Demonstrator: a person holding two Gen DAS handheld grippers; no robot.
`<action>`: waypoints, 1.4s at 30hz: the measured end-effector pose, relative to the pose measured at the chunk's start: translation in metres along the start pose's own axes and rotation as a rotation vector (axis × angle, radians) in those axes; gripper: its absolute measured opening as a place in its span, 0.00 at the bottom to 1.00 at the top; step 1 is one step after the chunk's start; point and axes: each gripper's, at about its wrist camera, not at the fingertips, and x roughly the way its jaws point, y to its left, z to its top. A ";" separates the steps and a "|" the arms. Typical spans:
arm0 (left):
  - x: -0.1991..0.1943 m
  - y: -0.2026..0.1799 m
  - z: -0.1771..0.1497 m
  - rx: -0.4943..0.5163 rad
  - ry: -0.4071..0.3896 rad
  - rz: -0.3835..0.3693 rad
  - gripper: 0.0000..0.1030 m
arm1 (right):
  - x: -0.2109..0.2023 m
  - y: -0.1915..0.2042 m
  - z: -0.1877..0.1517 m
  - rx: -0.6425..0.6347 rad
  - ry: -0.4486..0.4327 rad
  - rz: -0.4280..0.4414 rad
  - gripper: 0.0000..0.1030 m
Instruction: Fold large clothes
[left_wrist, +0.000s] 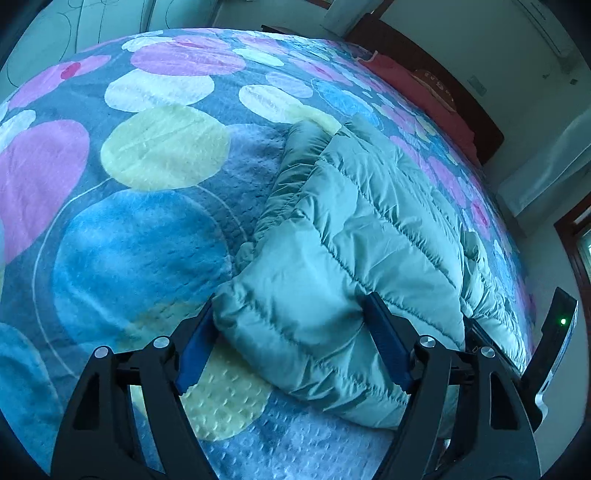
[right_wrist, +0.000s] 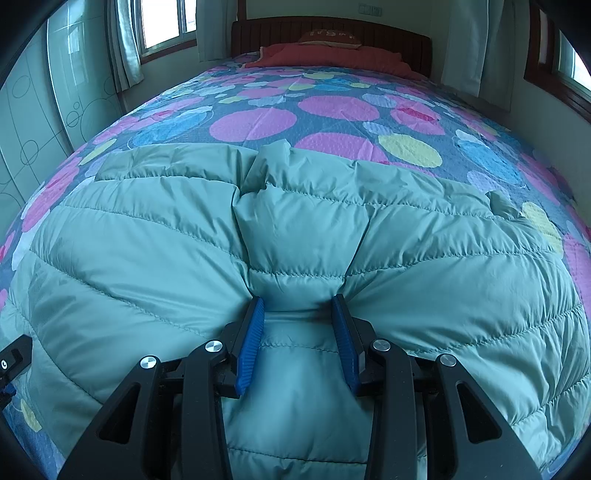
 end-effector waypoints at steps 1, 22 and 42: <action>0.003 -0.001 0.001 -0.012 0.002 0.000 0.74 | 0.000 0.000 0.000 -0.001 -0.001 -0.001 0.37; -0.037 -0.055 0.000 0.223 -0.181 0.003 0.12 | 0.000 0.003 -0.001 -0.020 -0.023 -0.023 0.37; -0.093 -0.176 -0.033 0.582 -0.341 -0.091 0.12 | -0.047 -0.060 0.000 0.065 -0.075 -0.040 0.39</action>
